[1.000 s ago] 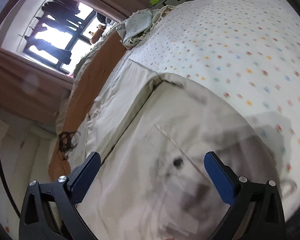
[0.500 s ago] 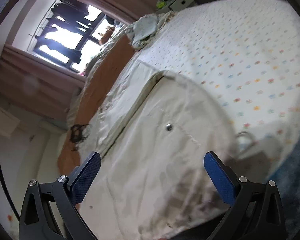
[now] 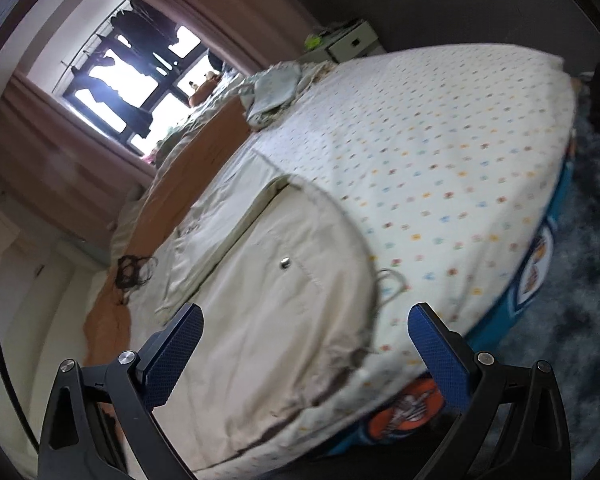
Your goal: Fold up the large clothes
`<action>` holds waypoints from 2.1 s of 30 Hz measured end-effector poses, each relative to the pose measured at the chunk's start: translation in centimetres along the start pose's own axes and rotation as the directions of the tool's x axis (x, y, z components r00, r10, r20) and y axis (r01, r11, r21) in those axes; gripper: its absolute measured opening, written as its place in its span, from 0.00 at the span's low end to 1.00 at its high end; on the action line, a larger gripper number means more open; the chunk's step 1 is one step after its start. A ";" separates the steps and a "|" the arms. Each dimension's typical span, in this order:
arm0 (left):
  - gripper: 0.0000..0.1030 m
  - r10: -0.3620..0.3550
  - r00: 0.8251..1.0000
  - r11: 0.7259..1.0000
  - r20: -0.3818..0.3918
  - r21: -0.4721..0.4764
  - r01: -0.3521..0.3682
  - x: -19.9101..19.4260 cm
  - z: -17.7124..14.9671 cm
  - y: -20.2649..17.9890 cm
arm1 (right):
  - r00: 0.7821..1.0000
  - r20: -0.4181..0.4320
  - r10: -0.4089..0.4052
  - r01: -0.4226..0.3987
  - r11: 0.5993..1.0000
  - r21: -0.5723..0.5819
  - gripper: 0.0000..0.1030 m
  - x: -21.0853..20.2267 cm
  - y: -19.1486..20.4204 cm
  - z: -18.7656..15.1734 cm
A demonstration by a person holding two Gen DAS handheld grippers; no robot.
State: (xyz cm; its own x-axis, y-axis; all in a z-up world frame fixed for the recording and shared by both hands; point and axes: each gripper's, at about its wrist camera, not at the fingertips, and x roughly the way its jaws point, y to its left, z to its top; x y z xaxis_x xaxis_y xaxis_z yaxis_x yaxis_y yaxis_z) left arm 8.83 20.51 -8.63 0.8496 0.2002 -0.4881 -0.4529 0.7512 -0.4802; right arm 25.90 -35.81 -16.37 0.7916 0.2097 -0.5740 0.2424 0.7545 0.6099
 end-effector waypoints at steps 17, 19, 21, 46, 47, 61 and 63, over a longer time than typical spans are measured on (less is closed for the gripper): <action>0.87 -0.029 0.991 0.992 -0.134 -0.129 0.011 2.3 -3.6 6.2 | 0.993 -0.117 -0.008 0.006 1.000 -0.019 1.00 0.3 -5.1 -2.1; 0.82 -0.047 0.985 0.988 -0.163 -0.154 0.022 3.4 -3.8 6.8 | 0.991 -0.133 0.028 -0.029 1.000 -0.006 0.95 1.2 -5.2 -2.4; 0.75 -0.058 0.980 0.984 -0.193 -0.174 0.024 4.7 -3.9 7.2 | 0.984 -0.156 0.089 -0.087 0.996 0.019 0.84 2.3 -5.2 -2.7; 0.60 -0.063 0.934 0.969 -0.352 -0.246 -0.027 17.3 0.1 7.4 | 0.921 -0.275 0.275 -0.215 0.949 0.229 0.69 13.3 -3.9 0.0; 0.59 -0.073 0.926 0.969 -0.370 -0.245 -0.022 18.0 -0.1 7.2 | 0.918 -0.277 0.285 -0.220 0.945 0.244 0.69 13.6 -3.9 0.2; 0.38 -0.165 0.864 0.967 -0.475 -0.252 0.046 19.7 -2.0 5.4 | 0.858 -0.391 0.334 -0.278 0.941 0.194 0.69 15.0 -1.3 -1.1; 0.38 -0.160 0.864 0.971 -0.478 -0.232 0.051 19.5 -2.3 5.1 | 0.866 -0.379 0.325 -0.281 0.945 0.169 0.62 15.0 -1.3 -1.3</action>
State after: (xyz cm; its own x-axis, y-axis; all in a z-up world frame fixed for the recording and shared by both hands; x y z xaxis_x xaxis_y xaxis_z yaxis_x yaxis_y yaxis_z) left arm 22.46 26.79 -22.20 0.6768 -0.2483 -0.6930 -0.4590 0.5937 -0.6609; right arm 36.72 -32.91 -26.46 0.5518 0.6629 -0.5061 0.1019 0.5487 0.8298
